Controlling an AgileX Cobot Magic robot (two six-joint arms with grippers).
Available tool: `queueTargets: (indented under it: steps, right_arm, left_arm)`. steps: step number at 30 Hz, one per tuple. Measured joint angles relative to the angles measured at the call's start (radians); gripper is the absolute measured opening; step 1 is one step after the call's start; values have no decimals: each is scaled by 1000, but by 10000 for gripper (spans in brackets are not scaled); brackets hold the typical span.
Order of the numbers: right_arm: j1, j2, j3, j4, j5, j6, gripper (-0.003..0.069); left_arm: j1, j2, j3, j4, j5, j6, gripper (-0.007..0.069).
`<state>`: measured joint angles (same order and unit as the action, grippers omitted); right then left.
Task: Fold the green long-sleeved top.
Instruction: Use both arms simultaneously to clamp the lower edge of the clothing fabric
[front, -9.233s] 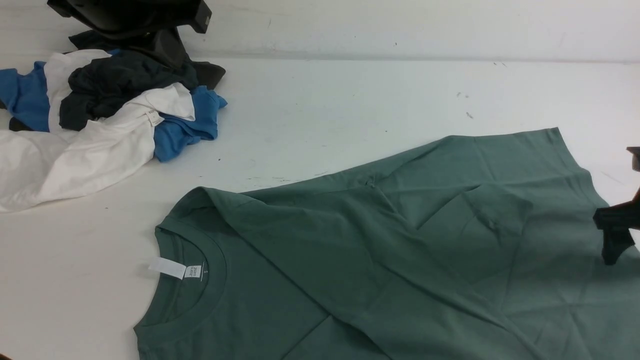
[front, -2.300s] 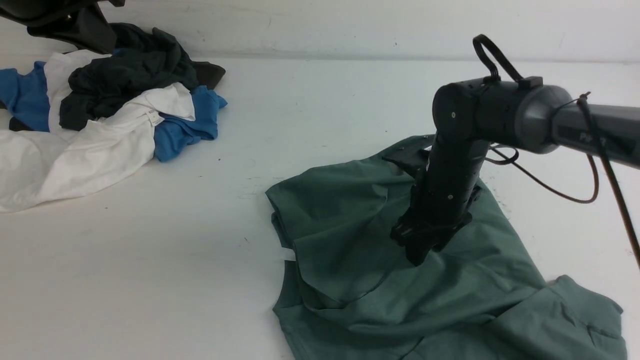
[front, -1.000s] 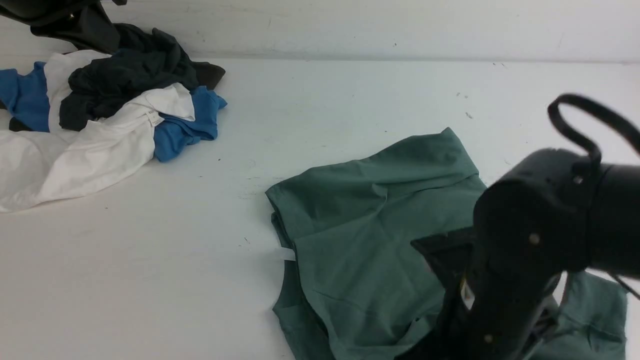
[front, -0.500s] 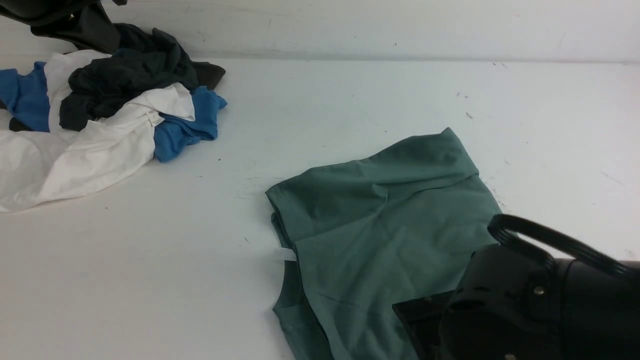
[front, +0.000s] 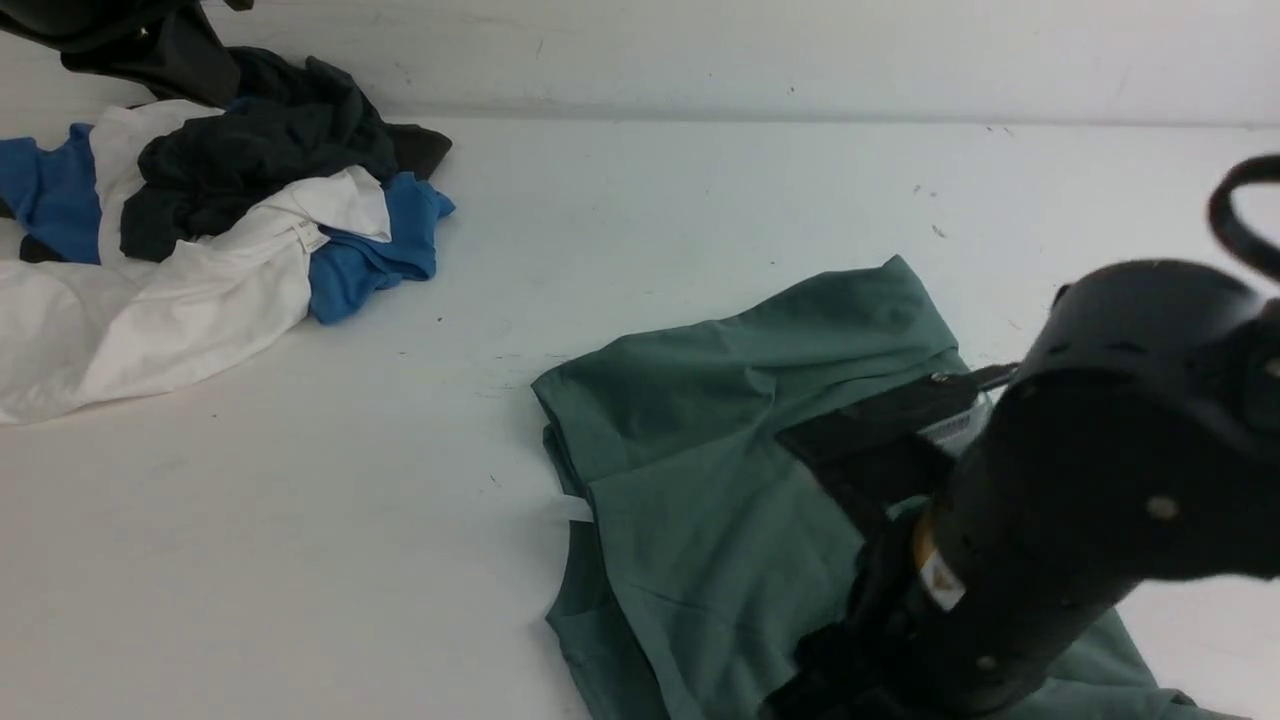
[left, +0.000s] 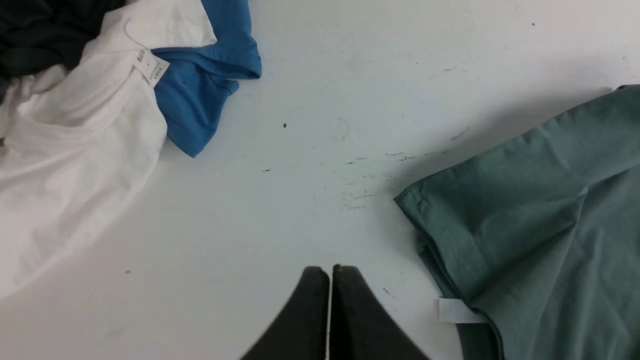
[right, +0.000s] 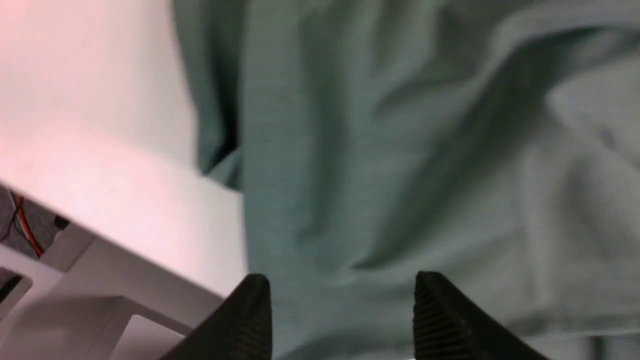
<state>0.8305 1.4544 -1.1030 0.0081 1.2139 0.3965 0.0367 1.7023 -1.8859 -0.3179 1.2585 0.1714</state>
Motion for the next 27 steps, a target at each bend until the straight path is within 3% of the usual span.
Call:
queueTargets:
  steps: [3,7,8,10,15,18,23,27]
  right_arm:
    - [-96,-6,40,1,0,-32,367]
    - [-312,6,139,-18,1,-112,367]
    - [-312,6,141,-19,1,-115,367]
    - [-432,25,155,-28,5,-157,367]
    - [-563,45,156,-30,-4,-203,367]
    - [-626,83,156,-30,-32,-233,367]
    - [-643,138,156,-30,-53,-251,365]
    - [-643,184,156,-17,-64,-303,304]
  left_arm:
    - [0,0,0,0,0,0,-4]
    - [0,0,0,0,0,0,-4]
    - [0,0,0,0,0,0,-4]
    - [0,0,0,-1,0,0,-4]
    - [0,0,0,-1,0,0,-4]
    - [0,0,0,-2,0,0,-4]
    - [0,0,0,-3,0,0,-4]
    - [0,0,0,-3,0,0,-4]
